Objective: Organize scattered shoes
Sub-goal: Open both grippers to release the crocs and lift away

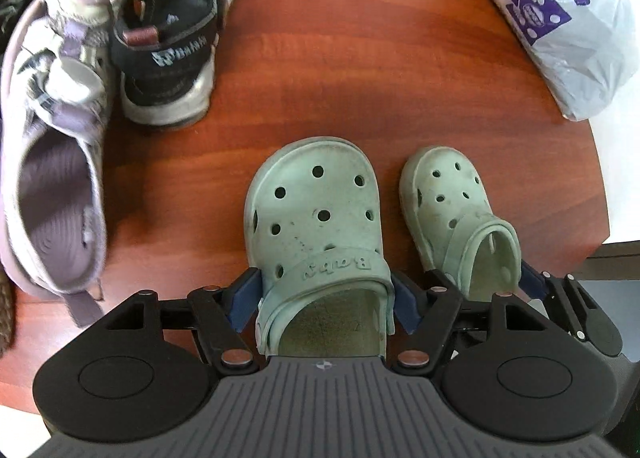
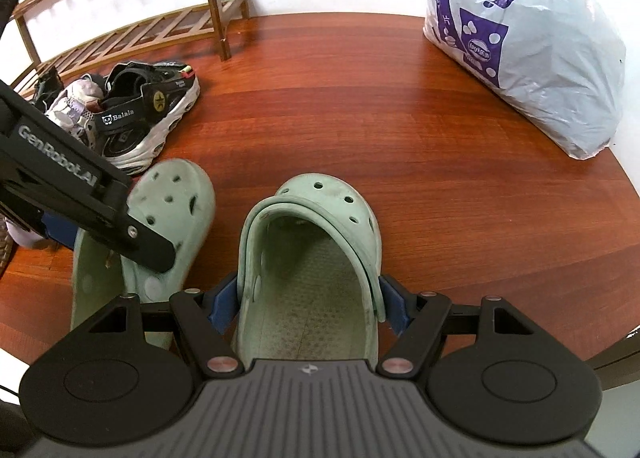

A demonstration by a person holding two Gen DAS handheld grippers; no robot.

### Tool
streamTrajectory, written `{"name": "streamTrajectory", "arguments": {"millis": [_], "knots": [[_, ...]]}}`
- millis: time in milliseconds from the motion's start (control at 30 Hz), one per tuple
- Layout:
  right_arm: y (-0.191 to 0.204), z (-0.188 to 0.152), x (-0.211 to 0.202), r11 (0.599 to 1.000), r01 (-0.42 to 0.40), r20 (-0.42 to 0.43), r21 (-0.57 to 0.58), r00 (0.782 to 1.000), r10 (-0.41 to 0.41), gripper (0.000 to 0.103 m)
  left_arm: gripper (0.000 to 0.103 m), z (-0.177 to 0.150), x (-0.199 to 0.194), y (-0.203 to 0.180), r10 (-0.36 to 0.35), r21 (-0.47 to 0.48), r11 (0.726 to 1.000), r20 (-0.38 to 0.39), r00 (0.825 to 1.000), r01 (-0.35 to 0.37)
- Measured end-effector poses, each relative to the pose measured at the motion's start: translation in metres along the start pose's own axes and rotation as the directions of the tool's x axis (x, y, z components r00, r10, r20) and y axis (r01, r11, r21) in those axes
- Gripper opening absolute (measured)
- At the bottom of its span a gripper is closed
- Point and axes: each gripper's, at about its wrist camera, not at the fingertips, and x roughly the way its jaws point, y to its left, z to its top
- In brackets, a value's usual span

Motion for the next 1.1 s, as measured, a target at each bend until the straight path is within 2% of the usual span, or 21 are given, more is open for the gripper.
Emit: {"name": "streamTrajectory", "arguments": {"millis": [233,400,667,833,967,1100], "knots": [[-0.002,0.002,-0.005,1.000,-0.018,-0.011,-0.019,1.000,0.018,0.078,0.075,0.003,0.015,-0.013,-0.007,0.011,1.000,-0.024,1.000,0.008],[-0.003,0.005,-0.010,0.999,-0.022,-0.016,-0.024,1.000,0.022,0.080,0.090,0.001,0.013,-0.019,-0.025,0.056,0.998,-0.019,0.999,0.026],[-0.005,0.010,-0.020,0.999,-0.028,-0.025,-0.032,0.999,0.027,0.084,0.090,-0.001,-0.001,-0.012,-0.065,0.040,0.997,-0.017,0.998,0.065],[-0.006,0.018,-0.032,0.999,-0.028,-0.024,-0.031,0.999,0.028,0.085,0.091,-0.006,-0.028,-0.002,-0.092,0.053,0.994,0.010,0.996,0.091],[-0.006,0.028,-0.043,0.999,-0.035,-0.020,-0.020,0.999,0.034,0.086,0.091,-0.011,-0.048,0.008,-0.081,0.061,0.995,0.047,0.996,0.078],[0.003,0.039,-0.048,0.999,-0.045,-0.019,-0.018,0.999,0.044,0.088,0.091,-0.013,-0.069,0.027,-0.056,0.024,0.998,0.080,0.995,0.054]]}}
